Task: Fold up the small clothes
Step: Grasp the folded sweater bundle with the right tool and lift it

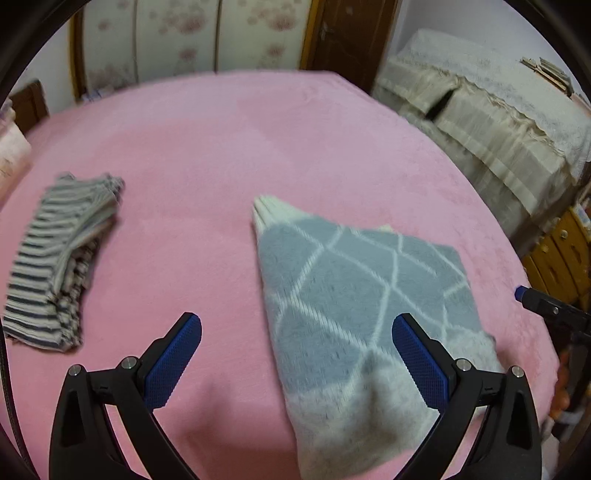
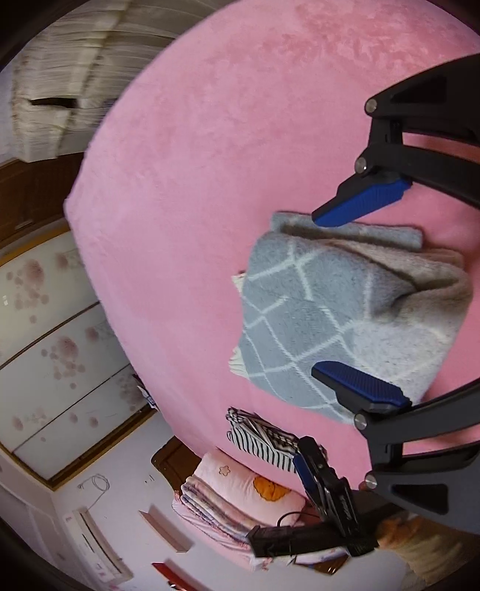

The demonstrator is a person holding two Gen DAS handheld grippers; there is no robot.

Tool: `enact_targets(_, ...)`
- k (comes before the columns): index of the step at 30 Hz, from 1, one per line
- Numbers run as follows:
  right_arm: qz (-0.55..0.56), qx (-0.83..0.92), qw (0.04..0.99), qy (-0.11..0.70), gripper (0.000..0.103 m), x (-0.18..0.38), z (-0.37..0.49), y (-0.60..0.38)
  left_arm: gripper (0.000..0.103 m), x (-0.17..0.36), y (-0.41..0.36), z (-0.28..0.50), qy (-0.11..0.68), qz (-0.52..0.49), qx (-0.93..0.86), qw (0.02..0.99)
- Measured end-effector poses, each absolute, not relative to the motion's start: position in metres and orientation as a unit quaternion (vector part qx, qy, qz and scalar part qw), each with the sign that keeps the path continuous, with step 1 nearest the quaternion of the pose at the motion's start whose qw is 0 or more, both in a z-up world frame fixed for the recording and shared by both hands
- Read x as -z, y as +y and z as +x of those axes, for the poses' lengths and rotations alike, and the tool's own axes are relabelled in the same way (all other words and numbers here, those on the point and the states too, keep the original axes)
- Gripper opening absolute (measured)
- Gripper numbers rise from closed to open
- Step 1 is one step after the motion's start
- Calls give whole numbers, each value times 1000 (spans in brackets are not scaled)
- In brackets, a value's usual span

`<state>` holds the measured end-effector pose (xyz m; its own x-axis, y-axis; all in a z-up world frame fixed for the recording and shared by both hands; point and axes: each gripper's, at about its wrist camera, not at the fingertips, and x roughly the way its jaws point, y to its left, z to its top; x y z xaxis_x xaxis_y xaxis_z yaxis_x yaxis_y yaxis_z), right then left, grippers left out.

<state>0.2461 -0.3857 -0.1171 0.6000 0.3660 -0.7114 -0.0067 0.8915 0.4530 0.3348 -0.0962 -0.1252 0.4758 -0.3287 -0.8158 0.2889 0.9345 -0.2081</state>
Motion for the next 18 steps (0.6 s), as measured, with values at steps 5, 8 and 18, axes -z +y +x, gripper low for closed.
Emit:
enact_targets(5, 245, -122, 843, 463, 103, 133, 244, -398, 103, 149, -85, 346, 546, -97, 257, 791)
enact_targets(8, 271, -133, 822, 483, 103, 149, 246, -404, 103, 157, -86, 345, 557, -86, 252, 787)
enact_targets(18, 353, -175, 755, 525, 103, 220, 276, -403, 103, 218, -94, 368, 597, -183, 291, 725)
